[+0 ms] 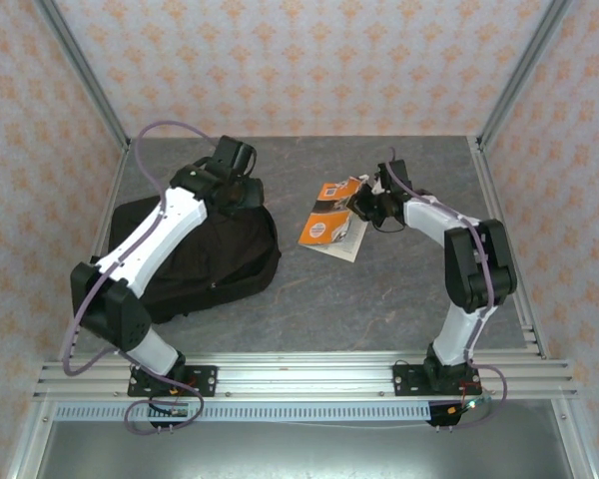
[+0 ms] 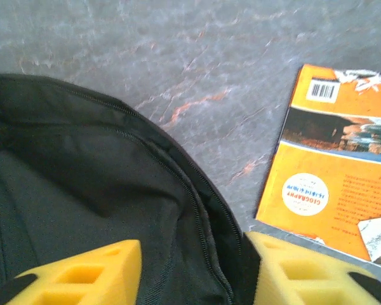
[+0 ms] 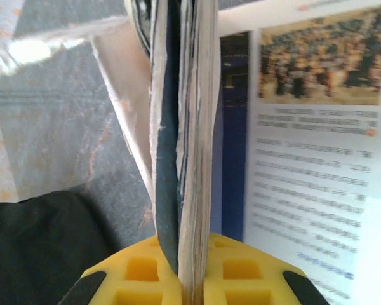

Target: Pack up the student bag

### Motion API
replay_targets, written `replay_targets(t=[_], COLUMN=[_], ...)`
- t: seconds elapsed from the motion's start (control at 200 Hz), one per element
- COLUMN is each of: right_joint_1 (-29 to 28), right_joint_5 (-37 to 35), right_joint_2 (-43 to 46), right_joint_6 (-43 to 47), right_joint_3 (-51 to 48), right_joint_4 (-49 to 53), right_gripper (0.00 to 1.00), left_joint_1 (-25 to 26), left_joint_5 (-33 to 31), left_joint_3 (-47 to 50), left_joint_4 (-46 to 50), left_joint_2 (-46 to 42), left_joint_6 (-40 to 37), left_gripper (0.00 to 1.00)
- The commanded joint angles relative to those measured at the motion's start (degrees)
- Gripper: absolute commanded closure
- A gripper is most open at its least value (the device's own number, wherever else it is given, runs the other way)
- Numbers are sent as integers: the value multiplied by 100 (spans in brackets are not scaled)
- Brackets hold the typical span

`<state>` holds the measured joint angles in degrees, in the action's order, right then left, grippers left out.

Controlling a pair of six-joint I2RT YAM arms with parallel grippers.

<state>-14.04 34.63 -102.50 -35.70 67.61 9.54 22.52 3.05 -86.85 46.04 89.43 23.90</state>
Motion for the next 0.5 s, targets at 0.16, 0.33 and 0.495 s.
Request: replay_targets(t=[0.16, 0.33, 0.495], right_joint_1=[-36, -266, -533], right_joint_5=[413, 999, 1650], right_joint_2=[1156, 1830, 2319], right_joint_6=[-490, -514, -584], right_joint_3=[-108, -109, -146], right_joint_4=[-613, -842, -1201], right_gripper=[100, 100, 100], left_joint_1=[33, 15, 6], left_joint_5=[228, 734, 1683], left_joint_3=[-55, -249, -660], left_joint_4=[138, -43, -261], left_joint_2=[-492, -278, 225], left_joint_6=[111, 331, 544], left_gripper=[36, 14, 8])
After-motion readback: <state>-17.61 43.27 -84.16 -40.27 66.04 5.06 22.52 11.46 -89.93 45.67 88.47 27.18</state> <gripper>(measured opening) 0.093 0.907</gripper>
